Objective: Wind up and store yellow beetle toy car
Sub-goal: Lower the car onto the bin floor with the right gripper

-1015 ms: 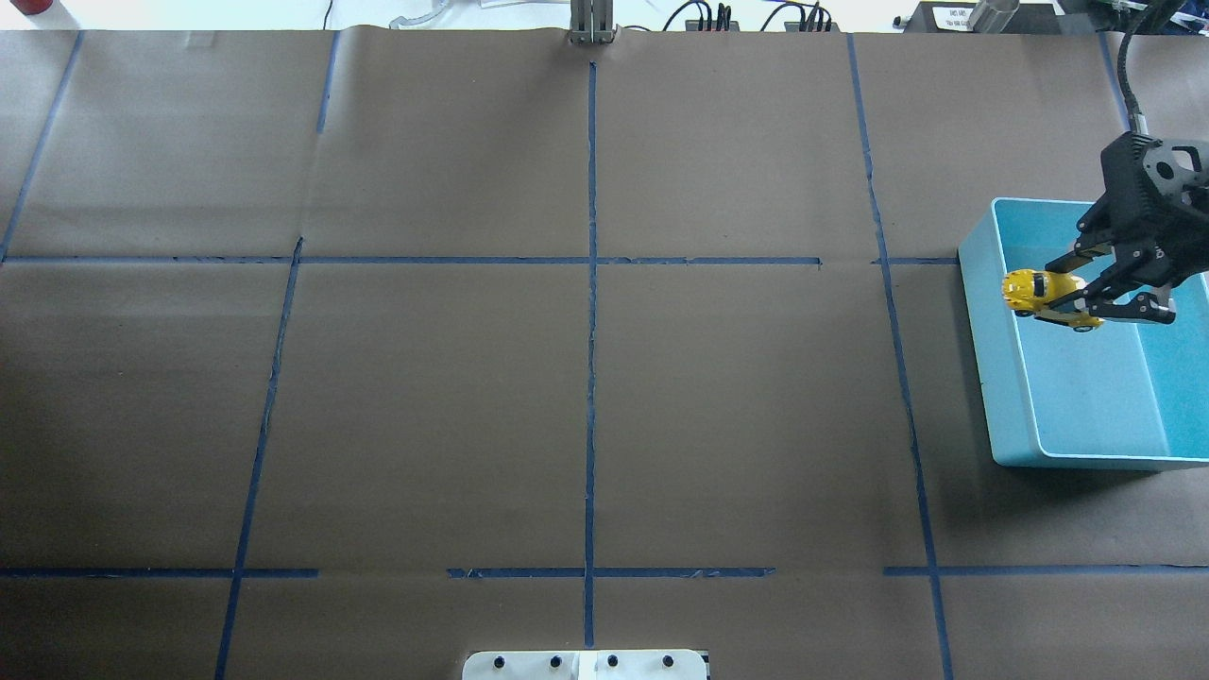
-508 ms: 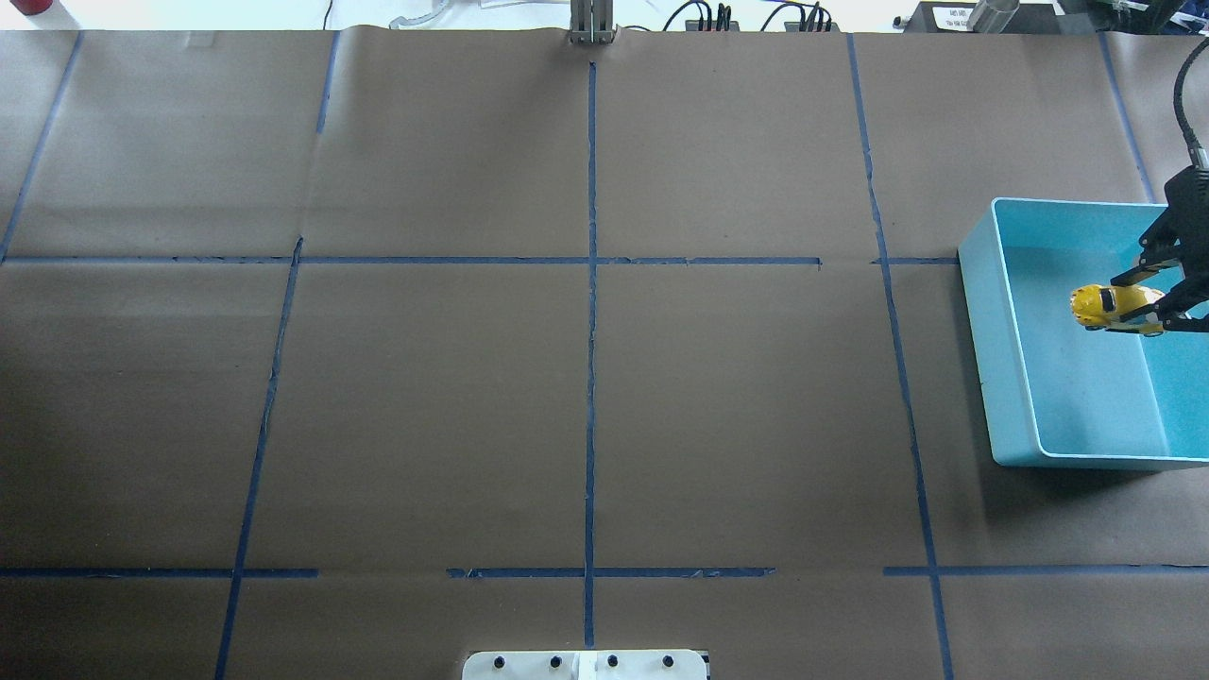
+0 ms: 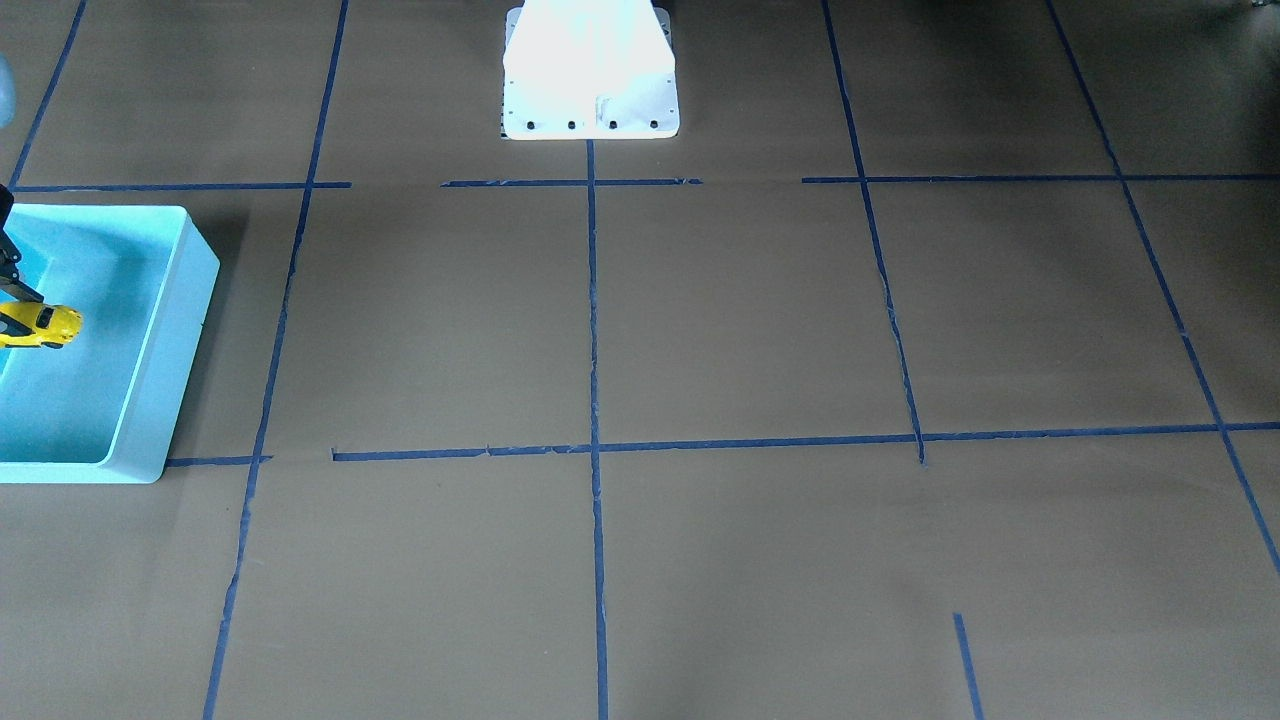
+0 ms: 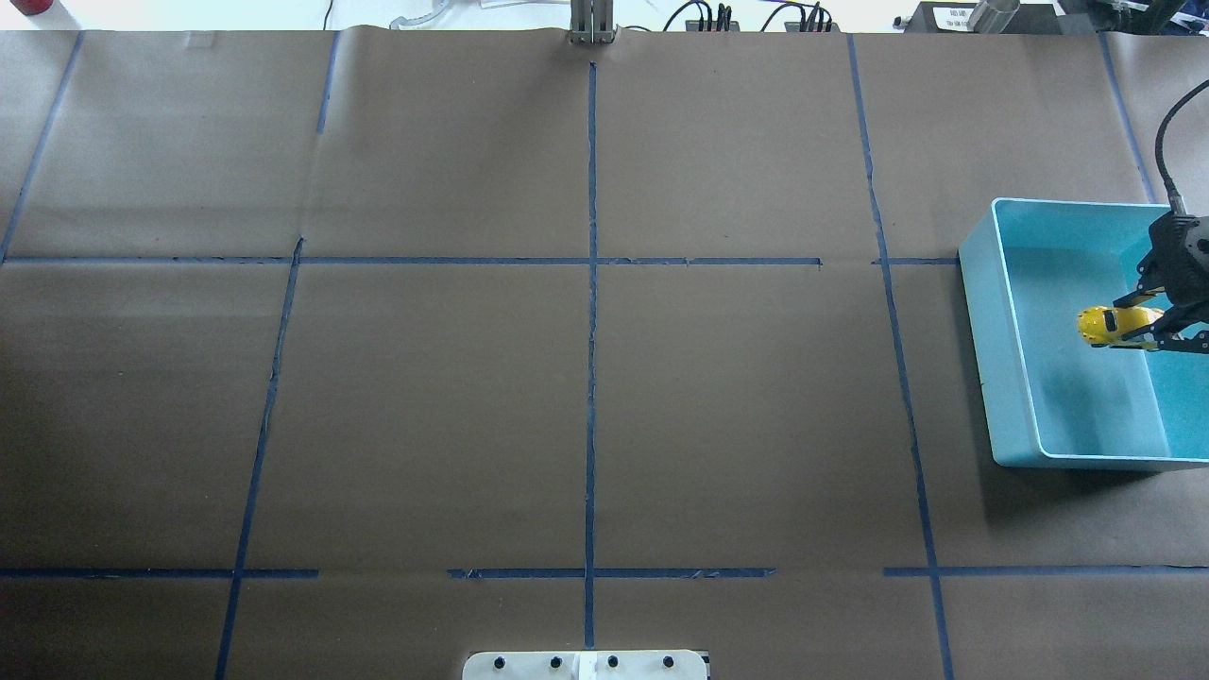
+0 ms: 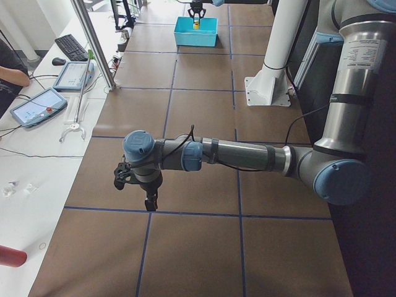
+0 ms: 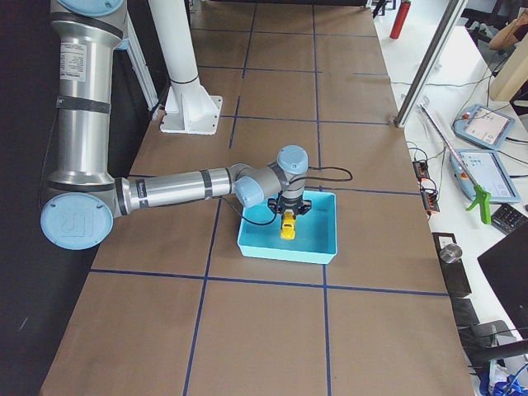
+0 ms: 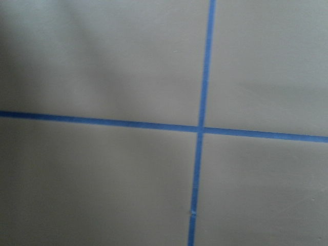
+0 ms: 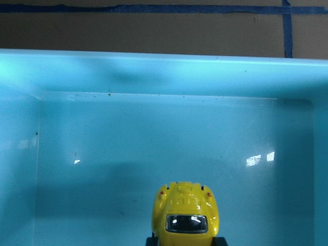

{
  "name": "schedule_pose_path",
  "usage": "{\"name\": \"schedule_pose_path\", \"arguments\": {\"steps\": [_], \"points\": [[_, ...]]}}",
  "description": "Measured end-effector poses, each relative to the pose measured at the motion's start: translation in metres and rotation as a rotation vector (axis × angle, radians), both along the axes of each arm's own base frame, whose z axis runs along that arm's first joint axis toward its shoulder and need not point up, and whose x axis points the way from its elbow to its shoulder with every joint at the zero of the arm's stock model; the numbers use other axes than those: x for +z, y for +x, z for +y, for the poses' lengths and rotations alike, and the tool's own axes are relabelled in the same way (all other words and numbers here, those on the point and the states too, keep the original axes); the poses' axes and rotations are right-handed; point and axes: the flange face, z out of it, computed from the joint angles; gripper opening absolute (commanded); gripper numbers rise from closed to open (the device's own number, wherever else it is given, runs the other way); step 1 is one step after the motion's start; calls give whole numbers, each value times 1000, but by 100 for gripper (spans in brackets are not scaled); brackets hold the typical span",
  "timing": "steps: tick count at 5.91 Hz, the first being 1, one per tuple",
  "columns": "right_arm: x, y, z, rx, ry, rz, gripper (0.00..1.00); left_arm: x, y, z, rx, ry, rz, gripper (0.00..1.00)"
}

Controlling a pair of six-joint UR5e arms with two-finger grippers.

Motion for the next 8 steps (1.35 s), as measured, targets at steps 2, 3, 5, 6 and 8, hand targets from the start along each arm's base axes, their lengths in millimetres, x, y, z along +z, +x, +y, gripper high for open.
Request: {"name": "schedule_pose_path", "arguments": {"steps": [2,3,5,6,8], "points": [[6,-37,11,22,-6,-15,0,-5,45,-8,85,15,0,100],[9,-46,16,16,-8,-10,0,-4,52,-9,100,18,-12,100],[18,-47,24,9,-20,4,3,-4,58,-11,111,52,-26,100],[22,-46,28,6,-26,9,42,-3,59,-11,113,62,-28,100],[24,-50,31,-2,-33,12,100,3,58,-7,109,54,-30,100]]}}
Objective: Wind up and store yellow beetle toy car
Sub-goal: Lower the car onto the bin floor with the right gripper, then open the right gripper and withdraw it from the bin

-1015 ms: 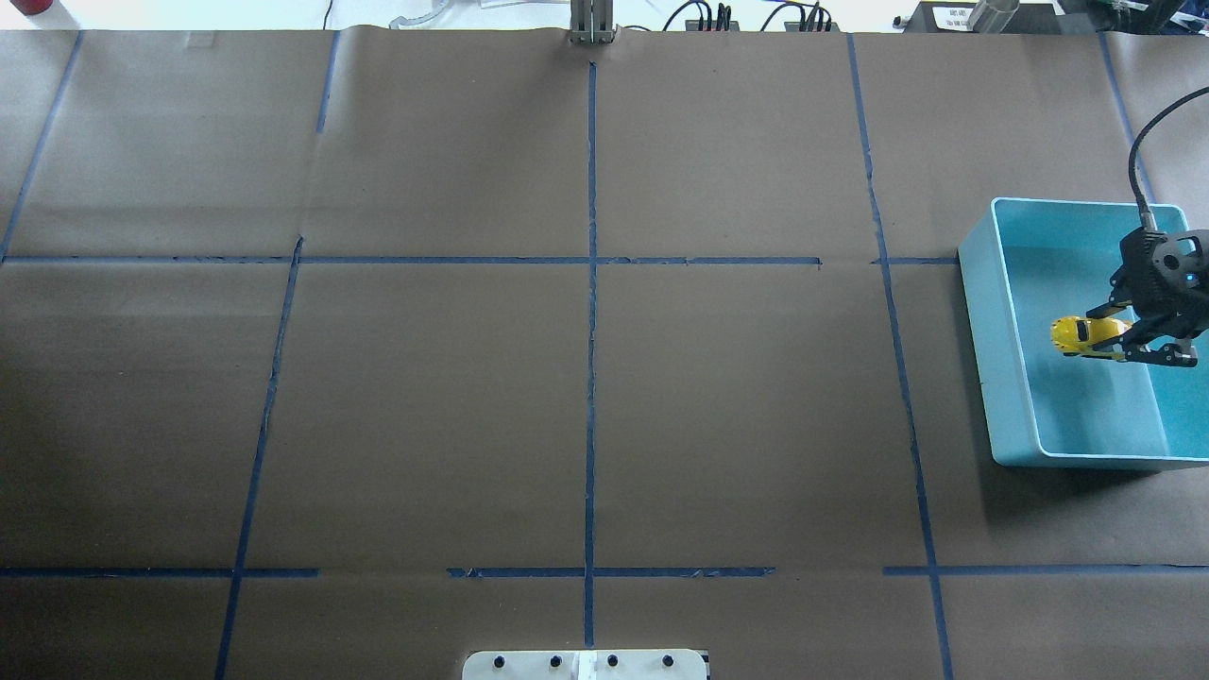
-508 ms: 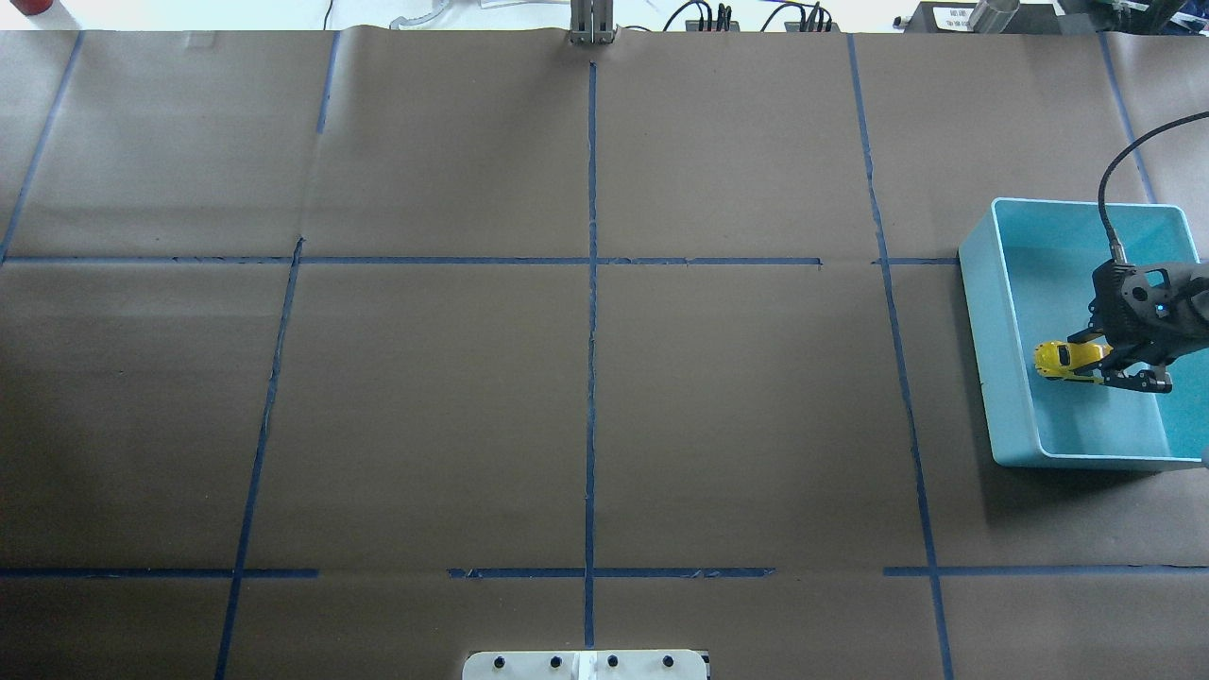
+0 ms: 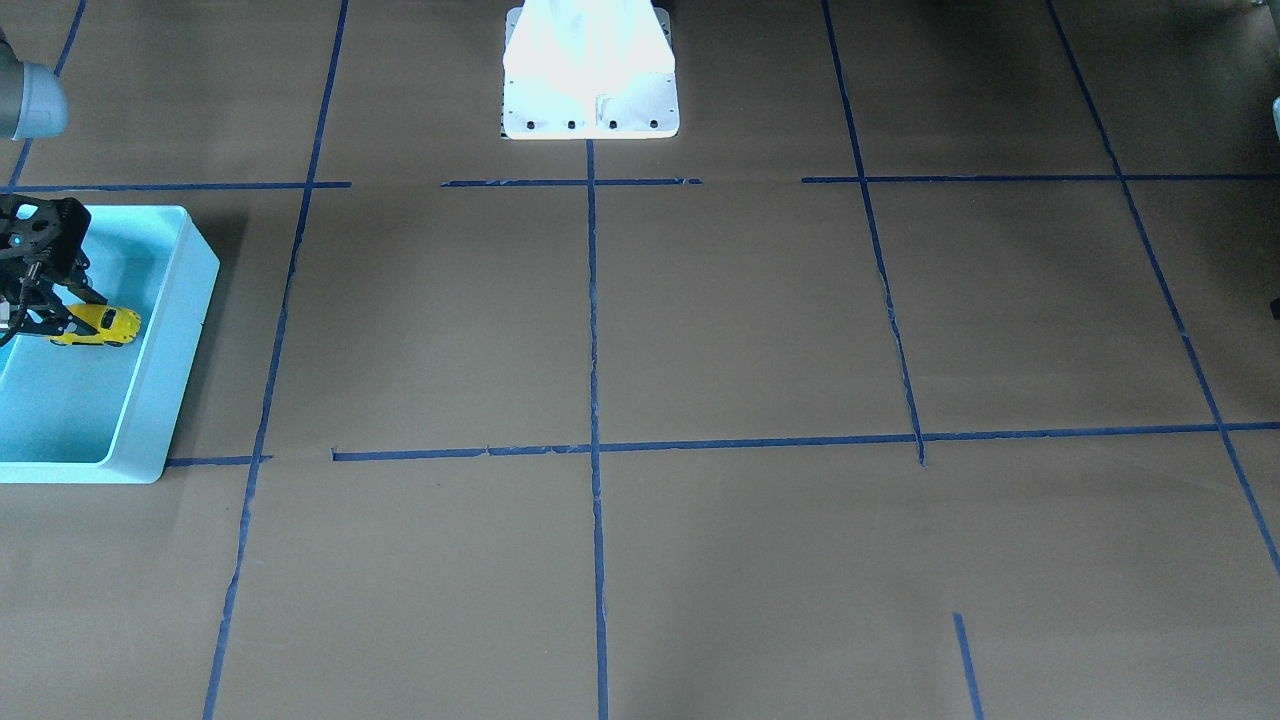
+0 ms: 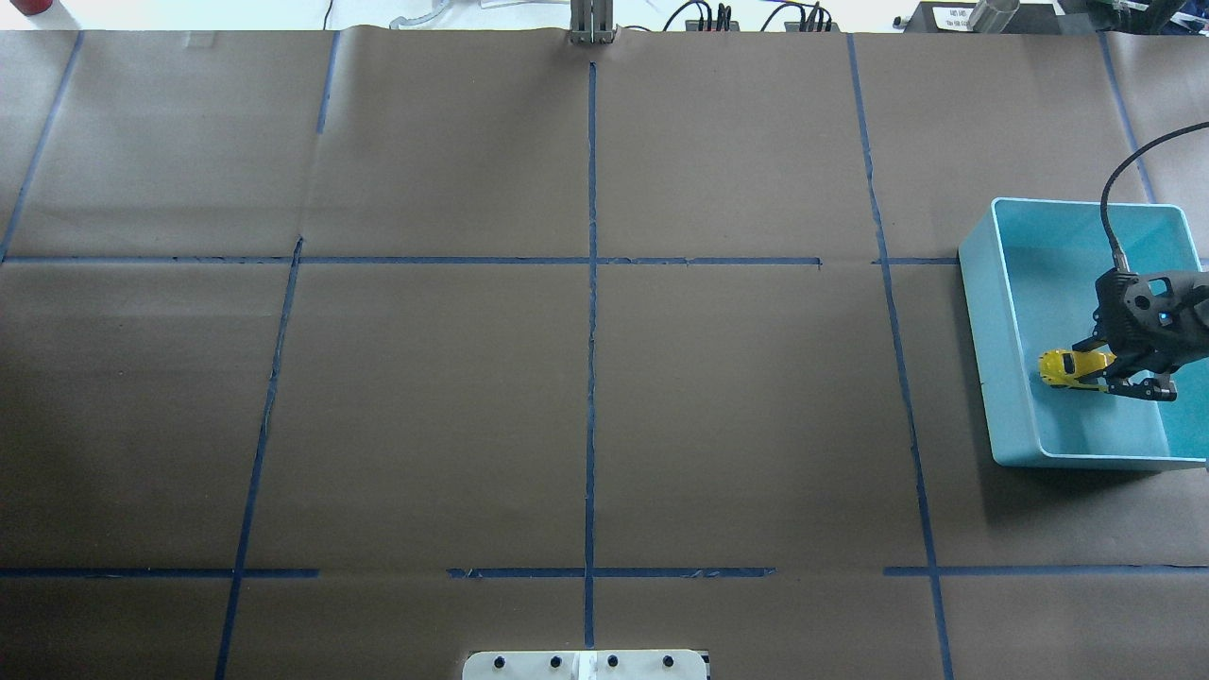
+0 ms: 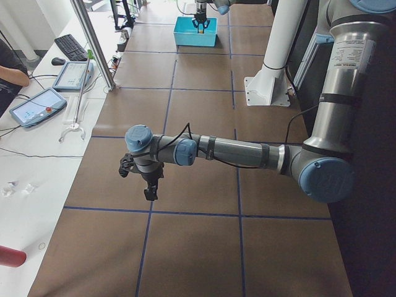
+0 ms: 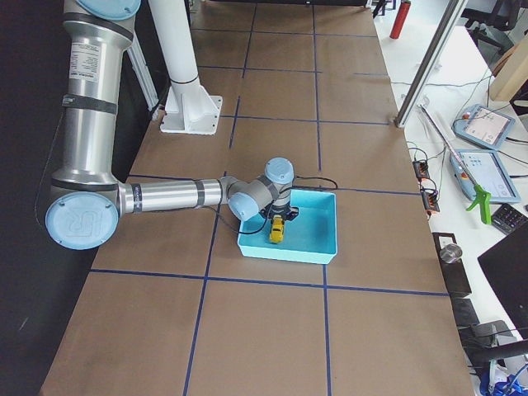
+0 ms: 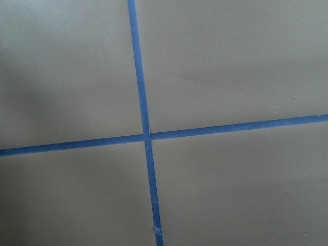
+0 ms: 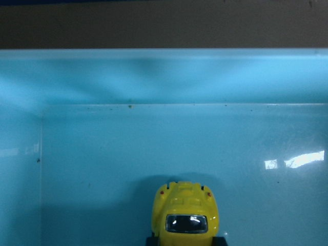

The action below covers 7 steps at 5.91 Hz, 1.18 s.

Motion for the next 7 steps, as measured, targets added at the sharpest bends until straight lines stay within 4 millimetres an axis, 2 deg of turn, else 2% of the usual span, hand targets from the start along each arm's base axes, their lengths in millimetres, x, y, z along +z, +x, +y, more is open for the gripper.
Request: {"name": "schedule_pose_path", "arguments": {"steps": [3,4,5,6,7], "points": [[-2,-1,1,-6,6,-4,100,-5,0,-1,2,16,0,100],[-9,0,0,-4,14,-14,100,-4,0,-1,2,16,0,100],[-24,8,-2,14,25,-34,100,-2,0,-1,2,13,0,100],[-36,31,-8,53,6,-63,100,-1,0,-1,1,11,0,100],[-41,69,-18,120,-70,-95,100,-1,0,-1,1,10,-1,100]]}}
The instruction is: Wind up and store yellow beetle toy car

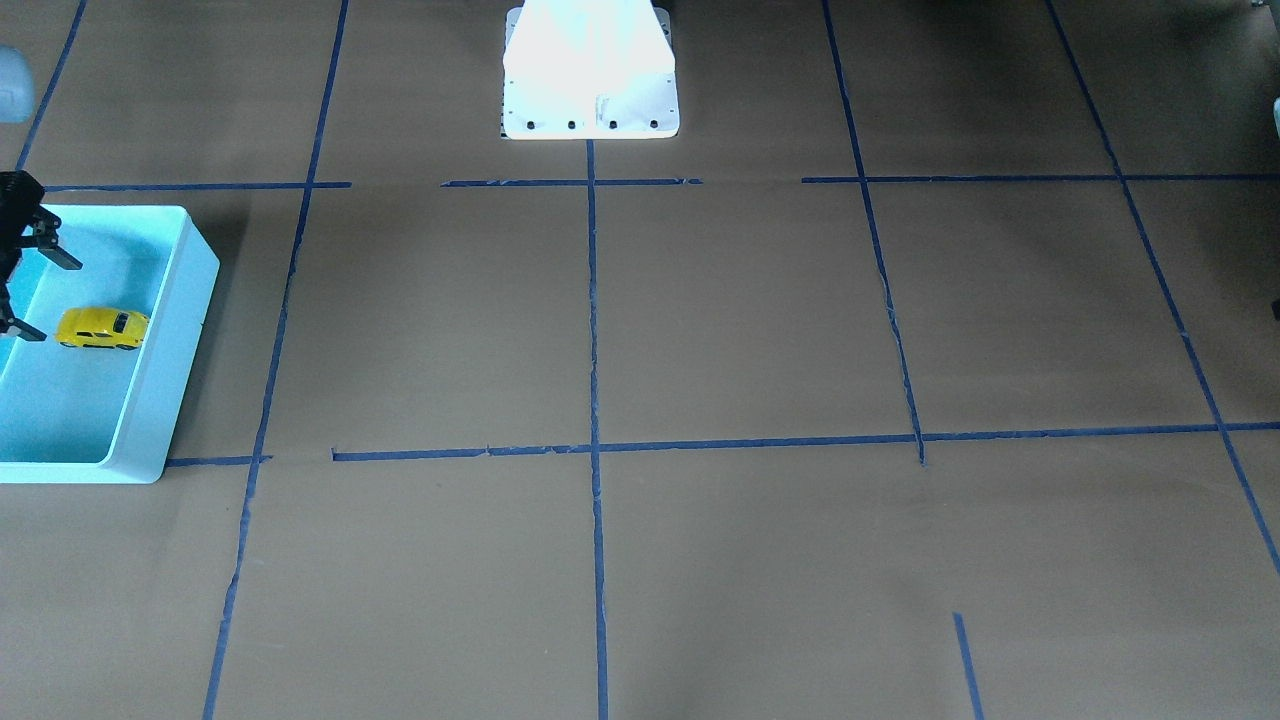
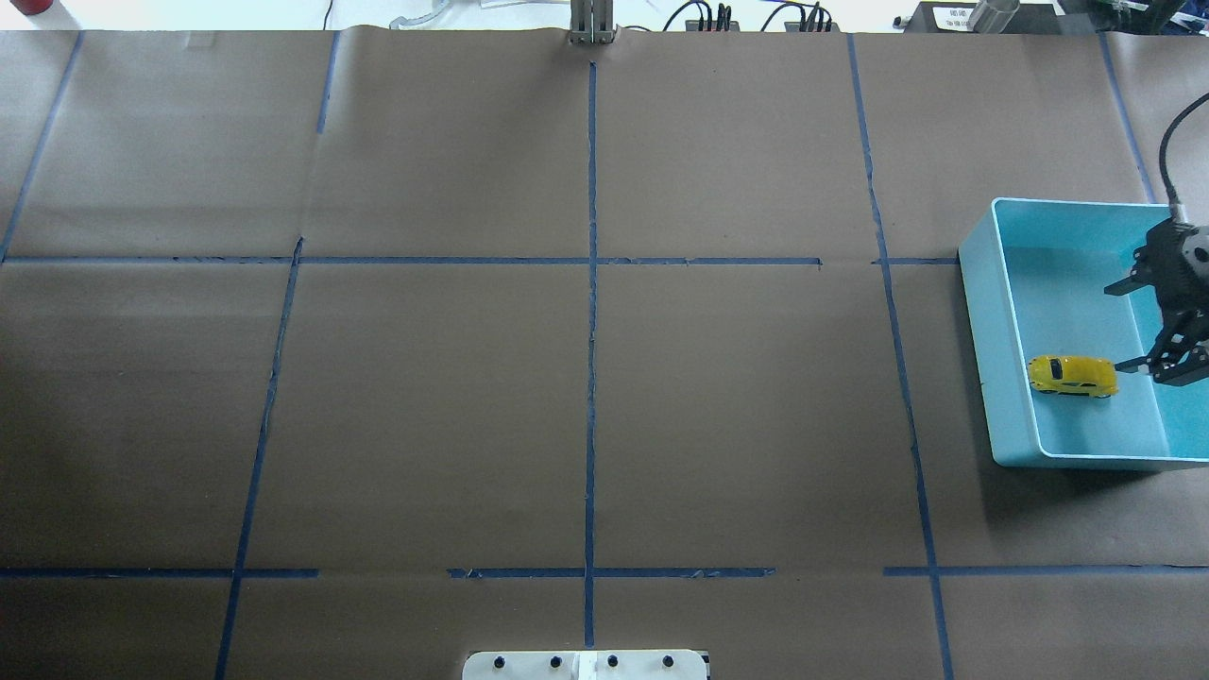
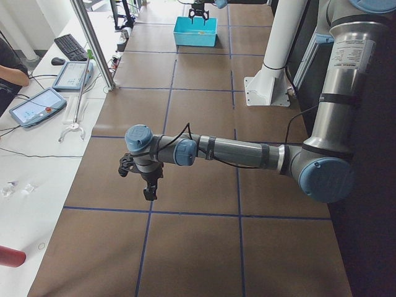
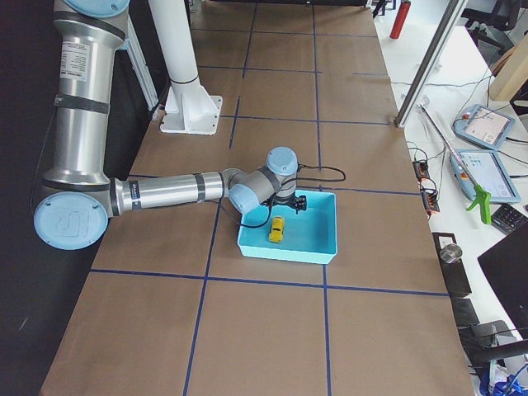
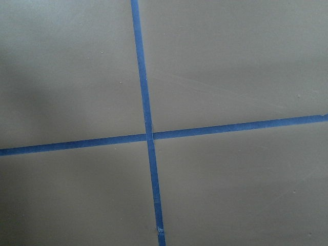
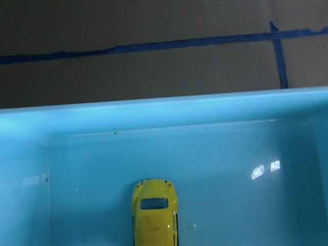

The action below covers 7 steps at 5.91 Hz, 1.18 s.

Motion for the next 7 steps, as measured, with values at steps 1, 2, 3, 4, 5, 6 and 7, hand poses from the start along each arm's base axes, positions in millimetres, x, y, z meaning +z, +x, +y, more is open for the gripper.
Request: {"name": "schedule_pose_path", "arguments": {"steps": [1,2,3,4,5,6,7], "points": [[0,44,-9,114,-122,-25,100,0,0,0,0,0,0,100],[0,83,-13,266,-260,-46,100,0,0,0,0,-1,0,100],[-1,116,-14,432,-407,-72,100,0,0,0,-1,-1,1,100],[3,145,-12,573,-550,-89,100,0,0,0,-1,-1,1,100],[13,176,-6,692,-698,-90,100,0,0,0,-1,-1,2,100],[20,206,2,778,-834,-78,100,0,0,0,-1,-1,2,100],[23,227,14,837,-963,-60,100,-1,0,0,-1,-1,2,100]]}}
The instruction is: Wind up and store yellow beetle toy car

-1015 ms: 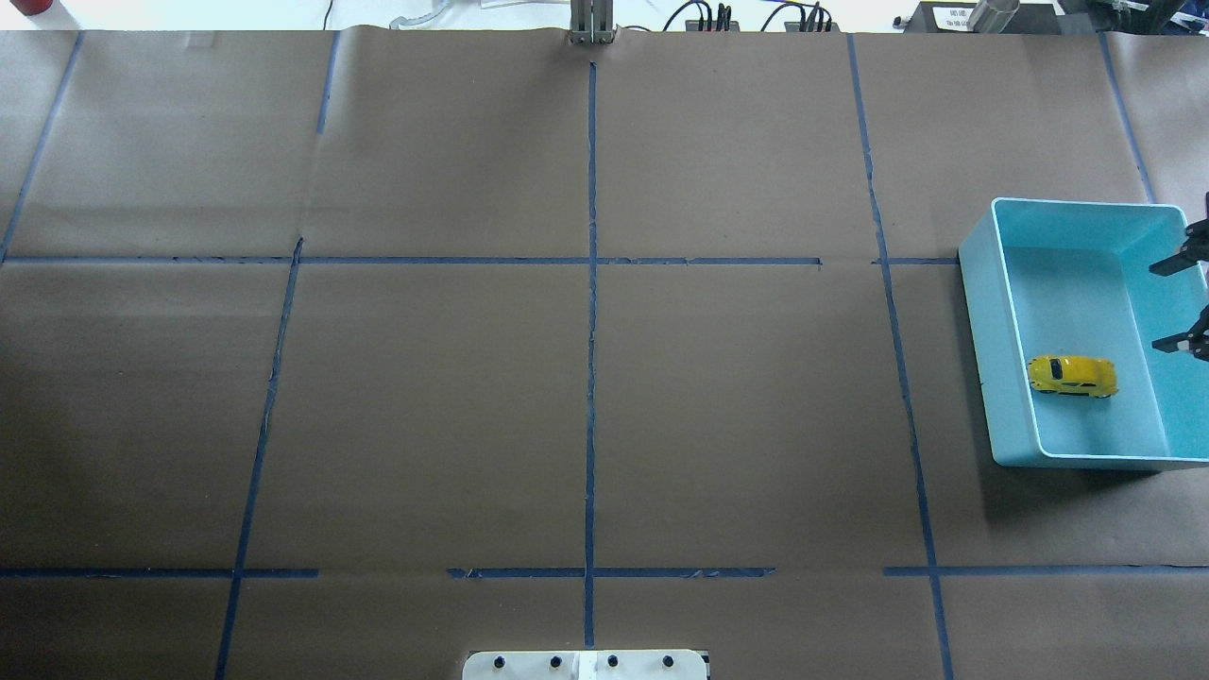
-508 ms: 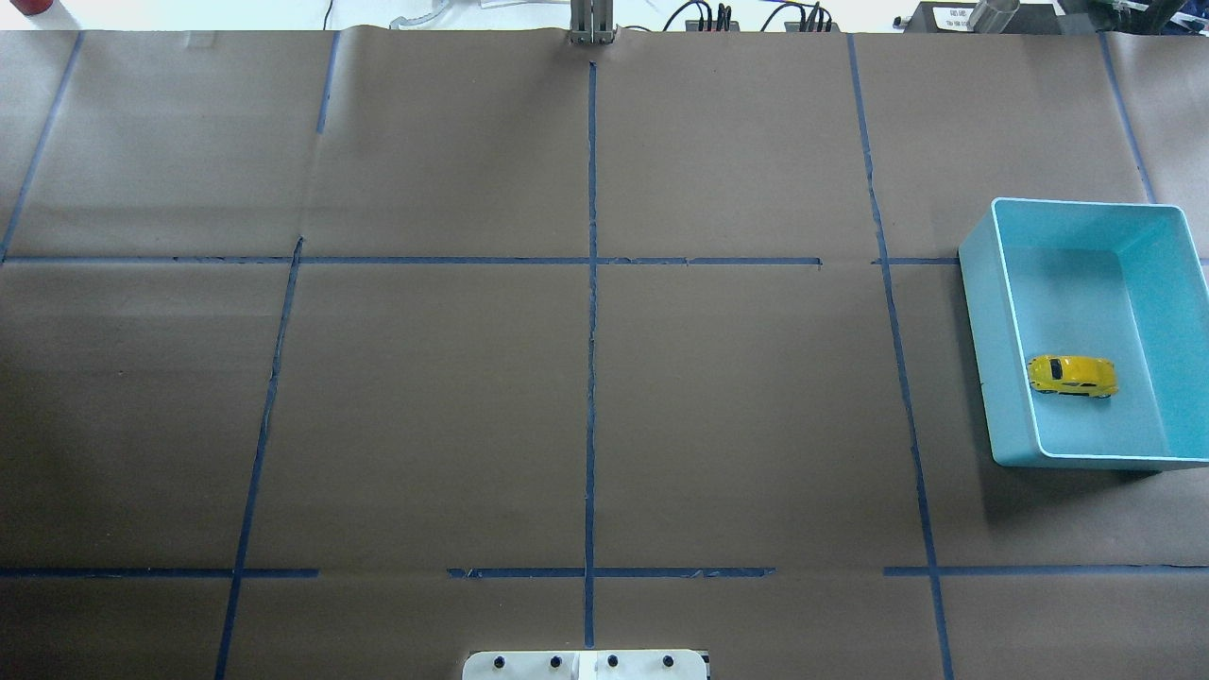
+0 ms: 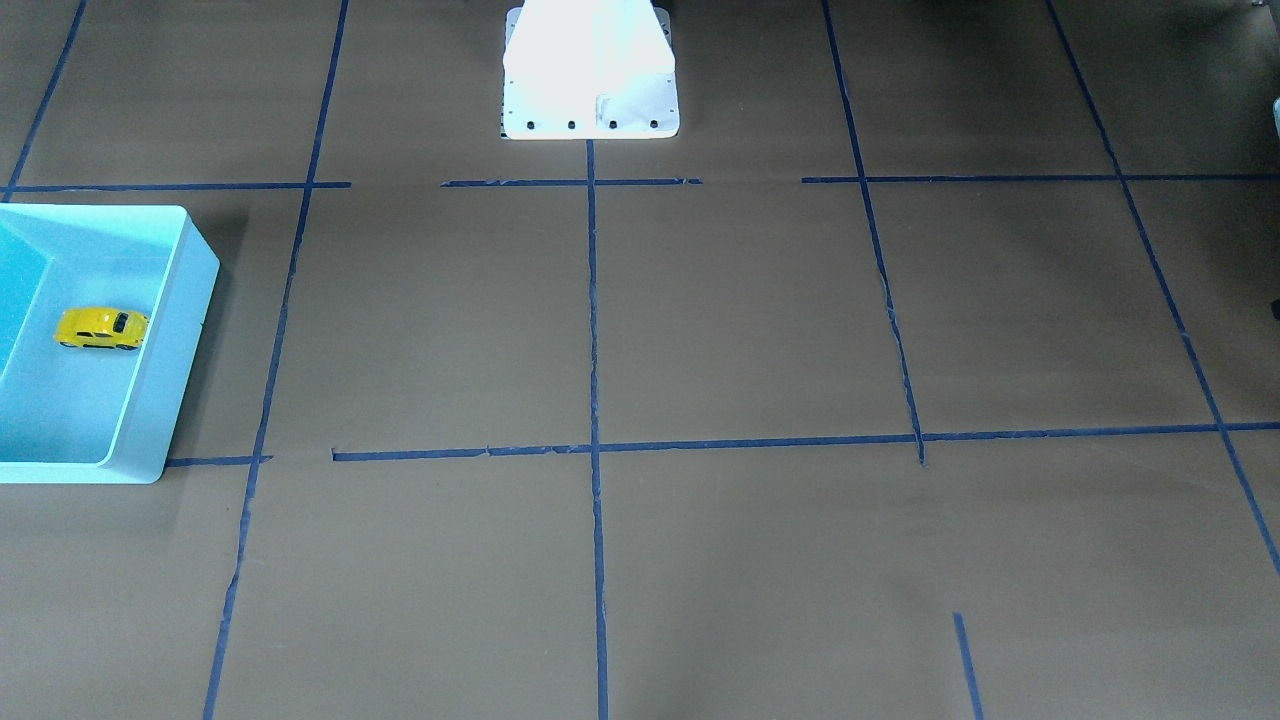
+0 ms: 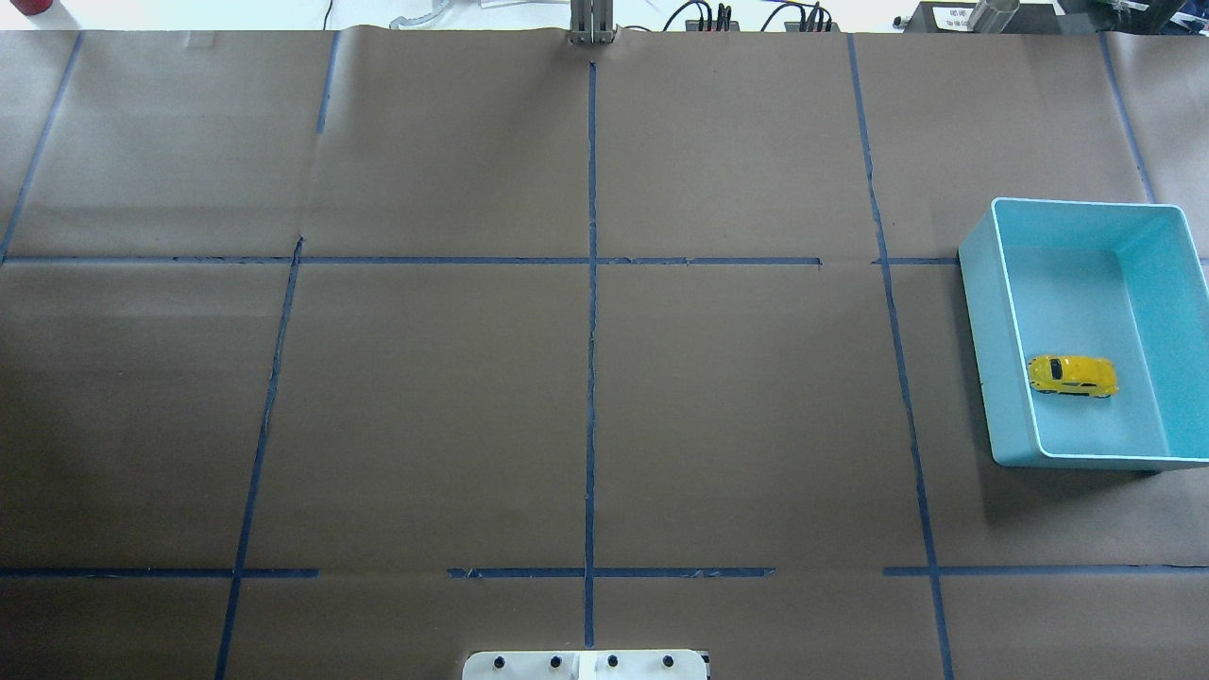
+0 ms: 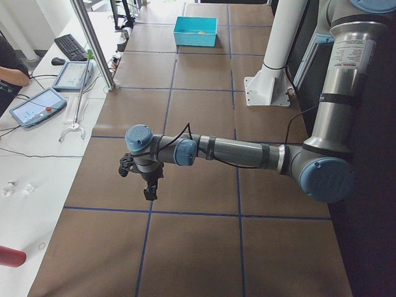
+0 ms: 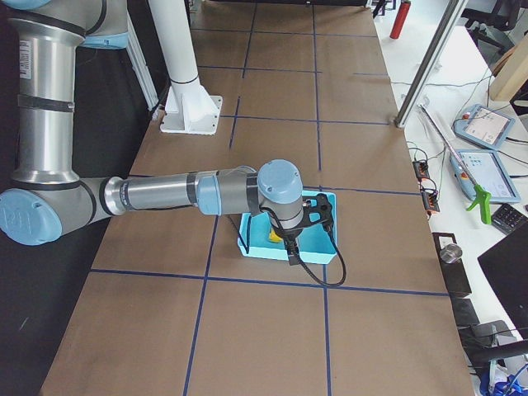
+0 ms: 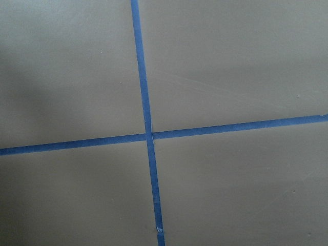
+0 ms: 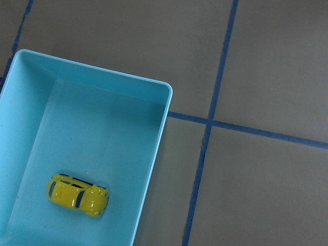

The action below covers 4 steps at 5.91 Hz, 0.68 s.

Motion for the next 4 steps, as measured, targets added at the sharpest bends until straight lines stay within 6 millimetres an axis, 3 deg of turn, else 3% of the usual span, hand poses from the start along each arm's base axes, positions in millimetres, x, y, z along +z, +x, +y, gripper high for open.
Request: {"name": "schedule_pose_path", "arguments": {"steps": [2,4], "points": [[32,10,26,28,-166,-8,100,0,0,0,0,0,0,100],[67,5,24,38,-272,6,100,0,0,0,1,1,0,100]]}}
